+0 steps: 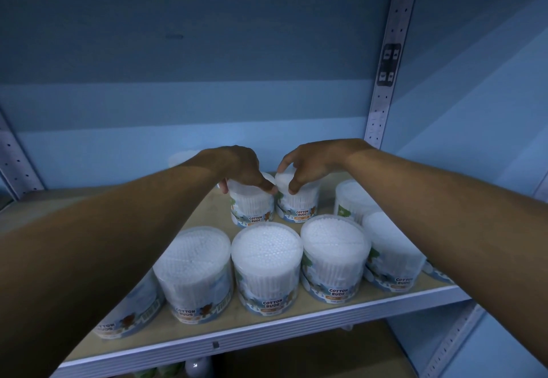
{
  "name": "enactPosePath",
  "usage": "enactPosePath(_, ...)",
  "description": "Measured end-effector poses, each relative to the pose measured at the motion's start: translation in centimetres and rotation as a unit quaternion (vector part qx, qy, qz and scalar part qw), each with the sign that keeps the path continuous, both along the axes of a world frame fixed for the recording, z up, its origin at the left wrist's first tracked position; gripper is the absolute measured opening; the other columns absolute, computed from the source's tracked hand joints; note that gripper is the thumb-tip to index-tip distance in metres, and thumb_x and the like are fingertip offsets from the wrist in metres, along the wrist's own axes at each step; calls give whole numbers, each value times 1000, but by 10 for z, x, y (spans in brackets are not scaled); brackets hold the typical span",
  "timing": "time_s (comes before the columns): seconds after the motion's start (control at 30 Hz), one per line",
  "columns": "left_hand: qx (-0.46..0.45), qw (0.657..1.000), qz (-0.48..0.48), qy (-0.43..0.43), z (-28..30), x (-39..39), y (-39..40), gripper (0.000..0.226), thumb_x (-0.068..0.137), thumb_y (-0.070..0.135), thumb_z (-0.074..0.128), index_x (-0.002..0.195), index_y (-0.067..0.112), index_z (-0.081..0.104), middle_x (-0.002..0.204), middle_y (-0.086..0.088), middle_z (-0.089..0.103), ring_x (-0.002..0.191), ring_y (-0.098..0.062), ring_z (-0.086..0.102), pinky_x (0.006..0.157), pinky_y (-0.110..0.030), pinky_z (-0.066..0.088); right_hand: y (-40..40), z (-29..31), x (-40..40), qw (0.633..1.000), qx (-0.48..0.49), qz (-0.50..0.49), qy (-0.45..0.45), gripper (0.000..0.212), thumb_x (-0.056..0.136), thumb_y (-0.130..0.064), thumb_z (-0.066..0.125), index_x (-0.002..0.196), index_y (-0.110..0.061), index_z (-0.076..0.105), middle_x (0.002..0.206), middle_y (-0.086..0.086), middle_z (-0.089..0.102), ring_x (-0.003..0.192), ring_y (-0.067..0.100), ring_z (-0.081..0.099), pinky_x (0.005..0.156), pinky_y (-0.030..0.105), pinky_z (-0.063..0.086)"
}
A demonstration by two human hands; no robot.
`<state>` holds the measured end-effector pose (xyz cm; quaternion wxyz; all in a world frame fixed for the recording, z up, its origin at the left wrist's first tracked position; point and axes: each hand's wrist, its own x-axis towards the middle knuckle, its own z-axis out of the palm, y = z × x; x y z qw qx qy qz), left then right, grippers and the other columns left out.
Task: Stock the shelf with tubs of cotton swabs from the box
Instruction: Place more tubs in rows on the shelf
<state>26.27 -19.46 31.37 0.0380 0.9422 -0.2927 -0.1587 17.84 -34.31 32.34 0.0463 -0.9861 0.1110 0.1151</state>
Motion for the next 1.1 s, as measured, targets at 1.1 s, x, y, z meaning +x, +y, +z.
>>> enactPosePath(1.1,30,999,5,14,9,-42,7,84,66,60,80,130,12,55,133,-10,54,95,-32,69,82,-37,60,26,9,-55,1000,-7,0,28,60,84,-42,70,141,-39,52,144,-11,49,127,17,52,105,35,46)
